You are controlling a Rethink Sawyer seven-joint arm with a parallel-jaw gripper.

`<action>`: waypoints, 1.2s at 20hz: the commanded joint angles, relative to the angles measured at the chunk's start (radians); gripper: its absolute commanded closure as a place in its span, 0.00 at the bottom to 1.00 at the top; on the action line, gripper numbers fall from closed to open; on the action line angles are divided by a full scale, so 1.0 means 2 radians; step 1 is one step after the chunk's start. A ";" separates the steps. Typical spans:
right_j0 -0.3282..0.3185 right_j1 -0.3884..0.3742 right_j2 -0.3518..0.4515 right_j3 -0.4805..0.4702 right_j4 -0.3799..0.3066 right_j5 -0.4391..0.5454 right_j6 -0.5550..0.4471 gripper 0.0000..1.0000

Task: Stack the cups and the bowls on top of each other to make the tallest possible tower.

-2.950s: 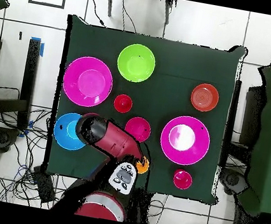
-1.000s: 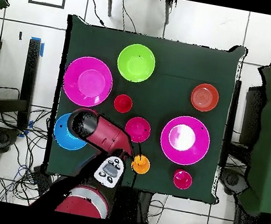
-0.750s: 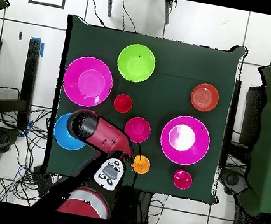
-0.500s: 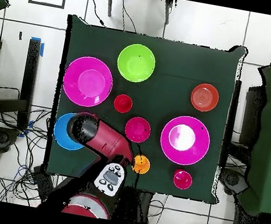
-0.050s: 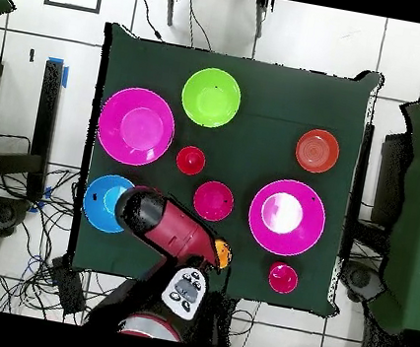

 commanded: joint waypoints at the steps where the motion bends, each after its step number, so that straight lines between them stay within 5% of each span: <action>1: -0.022 0.019 0.060 0.028 -0.022 -0.066 0.049 0.00; 10: -0.034 0.043 0.082 0.006 -0.013 -0.096 0.060 0.00; 24: -0.004 0.037 0.063 -0.007 0.001 -0.061 0.078 0.00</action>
